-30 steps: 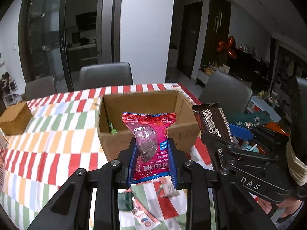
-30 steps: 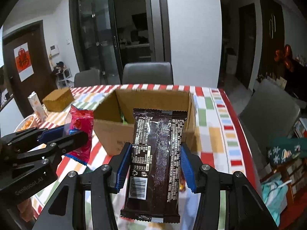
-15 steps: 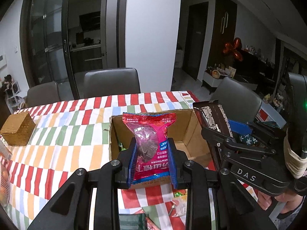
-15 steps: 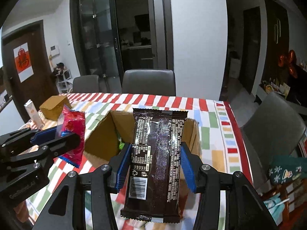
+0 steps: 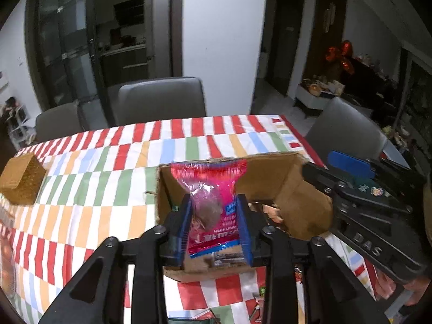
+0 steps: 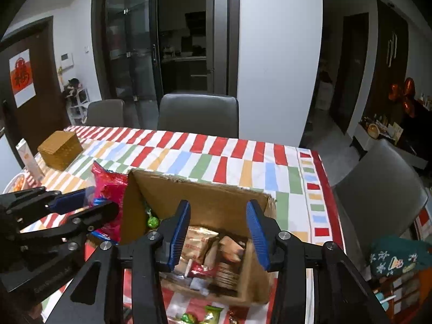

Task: Organize snacks
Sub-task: 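Carry the chocolate bar and pink bag over the box and release both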

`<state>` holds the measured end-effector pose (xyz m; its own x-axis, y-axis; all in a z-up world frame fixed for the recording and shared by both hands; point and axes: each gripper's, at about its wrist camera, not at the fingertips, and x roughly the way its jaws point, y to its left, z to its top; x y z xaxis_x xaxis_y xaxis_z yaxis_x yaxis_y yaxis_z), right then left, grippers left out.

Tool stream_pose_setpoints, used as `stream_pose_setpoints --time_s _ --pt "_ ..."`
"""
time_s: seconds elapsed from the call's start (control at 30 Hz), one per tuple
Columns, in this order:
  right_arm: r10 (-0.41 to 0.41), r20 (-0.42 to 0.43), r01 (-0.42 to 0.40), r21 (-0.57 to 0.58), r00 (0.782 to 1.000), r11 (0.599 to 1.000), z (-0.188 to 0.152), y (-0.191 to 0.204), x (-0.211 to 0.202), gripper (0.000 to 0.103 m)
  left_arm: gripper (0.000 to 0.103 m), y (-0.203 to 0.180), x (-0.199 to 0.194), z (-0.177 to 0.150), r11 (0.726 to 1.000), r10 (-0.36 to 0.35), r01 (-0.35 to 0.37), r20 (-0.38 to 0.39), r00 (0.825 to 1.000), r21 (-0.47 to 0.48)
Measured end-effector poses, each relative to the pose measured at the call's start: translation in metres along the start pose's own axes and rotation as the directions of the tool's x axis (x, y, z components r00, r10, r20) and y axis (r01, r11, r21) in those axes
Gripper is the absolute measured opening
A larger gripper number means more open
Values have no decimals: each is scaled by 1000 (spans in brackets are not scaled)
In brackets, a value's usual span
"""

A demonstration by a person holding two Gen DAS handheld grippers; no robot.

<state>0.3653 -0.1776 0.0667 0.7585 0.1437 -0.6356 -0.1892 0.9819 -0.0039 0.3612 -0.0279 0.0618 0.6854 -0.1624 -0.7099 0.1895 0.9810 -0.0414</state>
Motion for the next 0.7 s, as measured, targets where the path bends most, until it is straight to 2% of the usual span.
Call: stream_pose_setpoints --time_s 0.03,0.07,0.13,0.33,0.43,0.7 --pt "-3 -1 3 2 1000 1000 -1 0 0 45 49 0 0 0 1000 11 -11 5 1000 2" --pt "-6 -5 6 1 1000 1000 -2 0 -1 45 53 0 -2 0 1000 22 -22 15 1000 6" --pt "-14 -11 14 -9 1000 1000 -5 0 -2 45 53 -2 -7 -3 998 56 -56 25 998 16" --pt "-5 3 6 -14 1000 1000 -18 6 -20 45 59 -2 -30 -24 998 47 -48 37 998 28" --pt "8 13 -7 -20 1000 1000 -27 13 -30 49 60 0 -43 -38 999 48 -49 44 998 20" --pt "44 6 -43 -34 999 998 -69 33 -47 53 62 7 -68 -83 998 55 -54 46 997 -19"
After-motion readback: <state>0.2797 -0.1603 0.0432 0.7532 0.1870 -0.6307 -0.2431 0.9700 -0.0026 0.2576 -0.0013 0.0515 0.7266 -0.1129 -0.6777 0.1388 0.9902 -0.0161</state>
